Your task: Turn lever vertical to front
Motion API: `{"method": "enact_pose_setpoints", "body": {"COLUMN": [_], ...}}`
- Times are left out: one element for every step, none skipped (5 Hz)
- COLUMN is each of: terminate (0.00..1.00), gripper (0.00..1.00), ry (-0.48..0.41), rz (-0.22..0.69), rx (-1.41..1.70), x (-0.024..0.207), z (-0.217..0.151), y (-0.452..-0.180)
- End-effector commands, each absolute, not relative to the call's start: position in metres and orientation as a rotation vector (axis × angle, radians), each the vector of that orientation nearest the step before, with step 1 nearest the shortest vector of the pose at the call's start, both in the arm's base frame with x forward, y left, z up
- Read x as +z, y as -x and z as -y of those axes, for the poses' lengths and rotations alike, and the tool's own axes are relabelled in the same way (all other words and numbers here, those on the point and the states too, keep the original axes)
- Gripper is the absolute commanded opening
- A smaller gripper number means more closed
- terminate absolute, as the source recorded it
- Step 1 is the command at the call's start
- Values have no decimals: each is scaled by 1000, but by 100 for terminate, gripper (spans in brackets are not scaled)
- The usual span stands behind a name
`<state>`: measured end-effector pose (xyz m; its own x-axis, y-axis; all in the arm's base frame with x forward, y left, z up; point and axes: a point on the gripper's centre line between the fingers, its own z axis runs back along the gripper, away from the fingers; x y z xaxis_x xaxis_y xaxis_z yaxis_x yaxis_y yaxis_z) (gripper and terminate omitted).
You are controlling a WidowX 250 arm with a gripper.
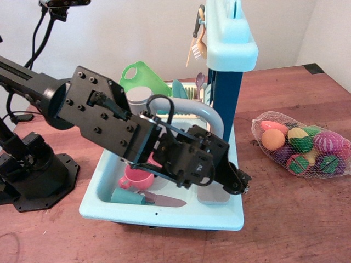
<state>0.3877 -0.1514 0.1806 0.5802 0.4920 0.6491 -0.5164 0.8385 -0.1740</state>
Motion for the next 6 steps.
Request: {"method": "enact_pose_setpoints", "body": {"terminate": [0, 0, 0, 0, 0, 0], "gripper": [100, 100, 100, 100, 100, 100], "ry": [4, -1, -15, -20, -12, 10], "rz": [773, 753, 725, 718, 720, 749], "rx": [628, 641, 661, 675, 692, 657], "x": [190, 187, 185, 185, 181, 184], "z": [149, 148, 145, 143, 144, 142], "y": [-373, -348, -308, -283, -259, -253]}}
